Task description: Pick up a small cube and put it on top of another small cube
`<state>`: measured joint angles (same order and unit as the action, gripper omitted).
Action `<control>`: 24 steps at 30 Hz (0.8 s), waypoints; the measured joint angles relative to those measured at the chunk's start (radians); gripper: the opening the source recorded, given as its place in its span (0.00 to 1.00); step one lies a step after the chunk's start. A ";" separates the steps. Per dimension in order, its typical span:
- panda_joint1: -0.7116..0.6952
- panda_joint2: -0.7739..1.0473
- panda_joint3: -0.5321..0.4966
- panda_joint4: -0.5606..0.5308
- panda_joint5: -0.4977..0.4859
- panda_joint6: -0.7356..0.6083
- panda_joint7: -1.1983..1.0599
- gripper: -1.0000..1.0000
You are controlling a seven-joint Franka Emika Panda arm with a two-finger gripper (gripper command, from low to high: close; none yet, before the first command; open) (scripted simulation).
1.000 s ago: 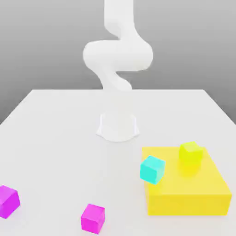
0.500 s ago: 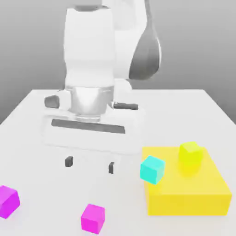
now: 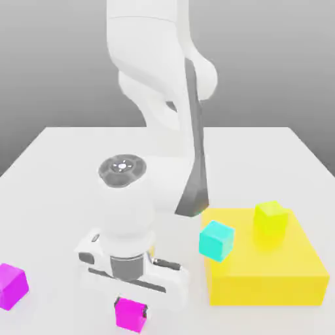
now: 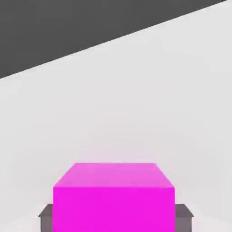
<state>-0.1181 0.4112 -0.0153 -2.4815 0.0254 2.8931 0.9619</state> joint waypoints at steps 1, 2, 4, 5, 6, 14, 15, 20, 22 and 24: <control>-0.001 0.013 0.001 0.003 0.000 0.011 0.000 0.00; -0.001 0.002 0.000 0.000 -0.001 0.001 0.001 0.00; 0.001 -0.052 -0.002 -0.011 -0.004 -0.041 0.003 0.00; 0.002 -0.085 -0.003 -0.018 -0.006 -0.068 0.005 0.00; 0.003 -0.120 -0.005 -0.025 -0.008 -0.096 0.006 0.00; 0.093 -0.408 0.079 -0.126 0.001 -0.281 -0.034 0.00; 0.118 -0.445 0.085 -0.140 0.006 -0.303 -0.043 0.00; 0.182 -0.625 0.120 -0.211 0.030 -0.412 -0.087 0.00; 0.212 -0.696 0.138 -0.240 0.041 -0.455 -0.105 0.00; 0.233 -0.731 0.154 -0.265 0.048 -0.465 -0.117 0.00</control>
<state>0.1152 -0.3203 0.1386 -2.7464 0.0729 2.4280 0.8444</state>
